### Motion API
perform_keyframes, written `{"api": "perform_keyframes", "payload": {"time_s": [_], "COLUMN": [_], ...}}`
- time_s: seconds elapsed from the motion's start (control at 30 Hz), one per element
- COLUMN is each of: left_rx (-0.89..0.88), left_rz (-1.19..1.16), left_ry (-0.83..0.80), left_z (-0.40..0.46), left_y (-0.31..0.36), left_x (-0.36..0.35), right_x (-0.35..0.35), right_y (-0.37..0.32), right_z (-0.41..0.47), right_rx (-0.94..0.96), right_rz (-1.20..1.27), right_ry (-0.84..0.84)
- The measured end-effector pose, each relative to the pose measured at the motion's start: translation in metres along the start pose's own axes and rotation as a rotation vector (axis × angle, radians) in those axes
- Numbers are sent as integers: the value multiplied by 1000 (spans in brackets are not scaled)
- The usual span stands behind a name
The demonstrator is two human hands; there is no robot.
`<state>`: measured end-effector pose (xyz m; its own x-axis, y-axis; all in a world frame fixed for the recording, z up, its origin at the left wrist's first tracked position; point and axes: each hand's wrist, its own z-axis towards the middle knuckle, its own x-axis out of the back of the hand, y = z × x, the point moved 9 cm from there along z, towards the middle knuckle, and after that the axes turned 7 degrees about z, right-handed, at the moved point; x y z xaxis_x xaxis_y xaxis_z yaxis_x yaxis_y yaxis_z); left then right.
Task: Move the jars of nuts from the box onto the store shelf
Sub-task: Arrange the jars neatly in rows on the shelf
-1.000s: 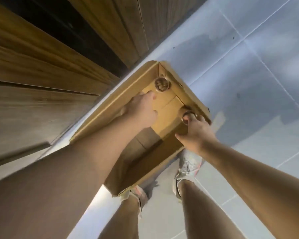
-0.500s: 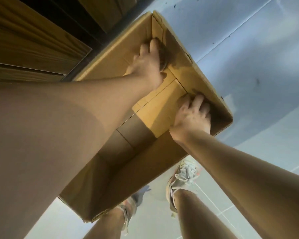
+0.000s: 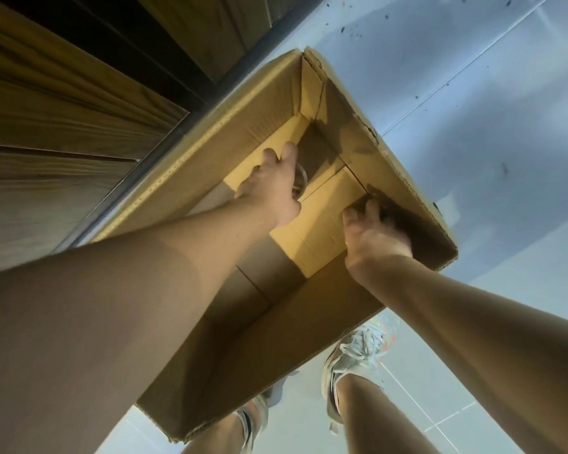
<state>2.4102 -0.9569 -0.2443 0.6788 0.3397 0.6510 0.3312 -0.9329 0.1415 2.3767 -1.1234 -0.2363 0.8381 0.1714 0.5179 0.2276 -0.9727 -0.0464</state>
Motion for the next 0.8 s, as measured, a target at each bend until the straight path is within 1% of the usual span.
{"api": "perform_keyframes", "payload": {"time_s": [0.07,0.17,0.33,0.47,0.57,0.8], "left_rx": [5,23,37,30,-16,-149], "left_rz": [-24,-13,10,-24,-23,35], "left_ry": [8,-4,66,90,109,150], "left_z": [-9,-31,-93,-150,-194,-306], "left_y": [-6,-20,-39,-38,-28,27], "left_x": [3,10,63,129,188,331], "right_x": [3,19,77,132,179,296], "right_y": [1,-2,-10,-14,-17,-7], "right_z": [-8,-30,-90,-145,-192,-332], "right_rx": [32,82,156,162,164,48], "right_rz": [52,202,193,190,233,406], "right_ry": [36,91,215,240,275,416]}}
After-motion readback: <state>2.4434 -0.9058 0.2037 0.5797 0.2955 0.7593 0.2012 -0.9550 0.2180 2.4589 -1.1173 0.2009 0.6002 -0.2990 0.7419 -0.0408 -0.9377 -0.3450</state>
